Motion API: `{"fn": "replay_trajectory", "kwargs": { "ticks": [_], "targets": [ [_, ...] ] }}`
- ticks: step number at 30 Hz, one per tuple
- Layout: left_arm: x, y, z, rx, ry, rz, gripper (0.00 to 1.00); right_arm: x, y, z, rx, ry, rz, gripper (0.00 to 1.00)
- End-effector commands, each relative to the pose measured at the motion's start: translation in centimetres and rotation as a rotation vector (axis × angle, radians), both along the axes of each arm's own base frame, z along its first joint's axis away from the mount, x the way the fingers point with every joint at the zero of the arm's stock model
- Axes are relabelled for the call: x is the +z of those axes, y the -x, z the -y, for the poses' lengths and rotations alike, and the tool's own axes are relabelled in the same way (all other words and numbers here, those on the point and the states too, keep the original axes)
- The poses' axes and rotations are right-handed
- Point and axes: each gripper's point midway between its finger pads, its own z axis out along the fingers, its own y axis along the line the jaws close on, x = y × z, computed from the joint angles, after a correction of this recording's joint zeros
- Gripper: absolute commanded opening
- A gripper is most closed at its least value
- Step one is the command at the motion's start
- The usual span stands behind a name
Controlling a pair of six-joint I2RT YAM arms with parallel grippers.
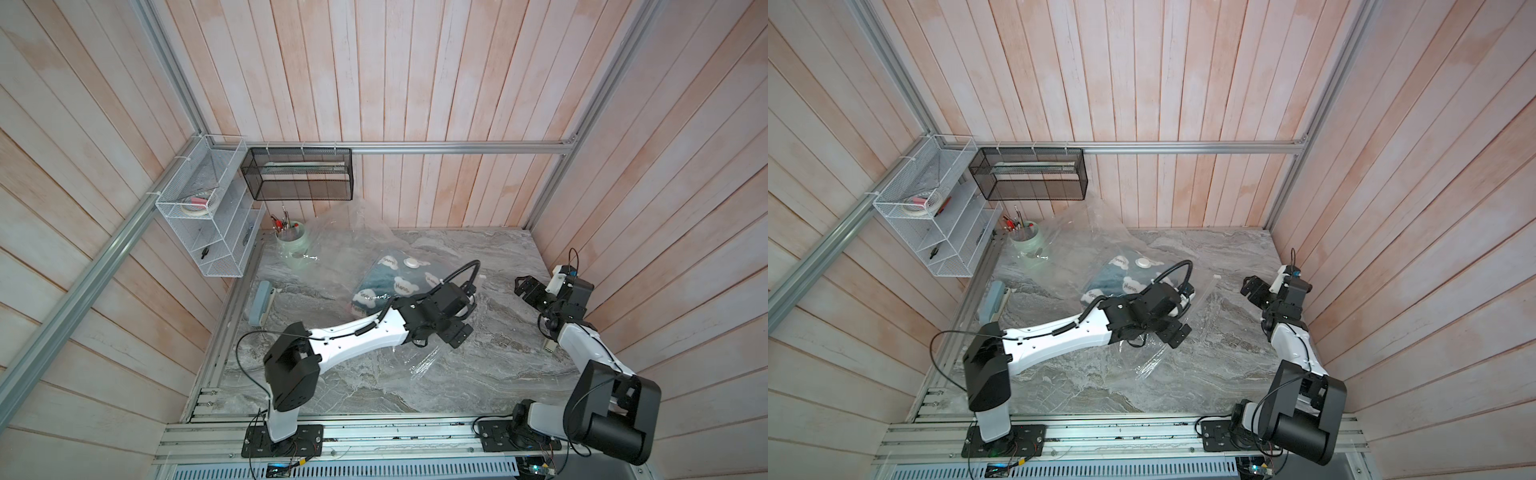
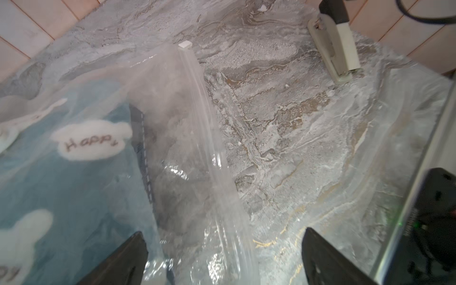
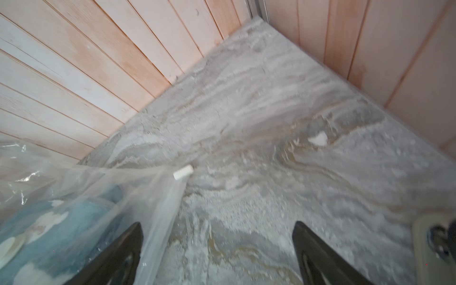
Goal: Take the blanket out of the vacuum bag
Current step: Adjust the vacuum bag at the center of the board, then open the vacuum bag at the center of the board.
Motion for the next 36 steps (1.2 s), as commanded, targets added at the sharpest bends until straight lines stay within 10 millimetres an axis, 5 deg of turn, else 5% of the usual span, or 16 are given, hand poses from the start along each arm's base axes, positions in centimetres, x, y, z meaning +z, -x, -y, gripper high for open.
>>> {"fn": "replay_trajectory", "kwargs": {
  "ticks": [1,9,22,24,26,27,31,36],
  "targets": [
    [-2.7,0.1,-0.3,-0.025,-0.29,0.157,1.0,0.5,1.2,-1.1,0.027,-0.024,0.056,0.95],
    [-7.6,0.1,-0.6,-0.03,-0.501,0.236,1.0,-0.7,3.4,-0.5,0.026,-0.096,0.048,0.95],
    [-8.5,-3.6,-3.3,0.055,-0.697,0.578,0.94,0.2,4.5,-1.1,0.04,-0.131,0.106,0.96],
    [-7.5,-3.9,-3.0,0.071,-0.671,0.601,0.67,0.2,4.7,-1.4,0.043,-0.14,0.115,0.95],
    [-5.7,-4.2,-2.5,0.1,-0.623,0.631,0.17,0.2,4.7,-1.5,0.046,-0.149,0.118,0.96],
    [-4.8,-4.3,-2.3,0.109,-0.605,0.644,0.0,0.2,4.8,-1.6,0.05,-0.153,0.12,0.95],
    [2.7,-5.4,-2.8,0.195,-0.324,0.517,0.0,0.4,4.8,-2.5,0.086,-0.187,0.141,0.95],
    [11.3,-7.9,-7.6,0.153,0.325,0.169,0.0,1.0,5.0,-4.2,0.148,-0.242,0.202,0.95]
  ]
}}
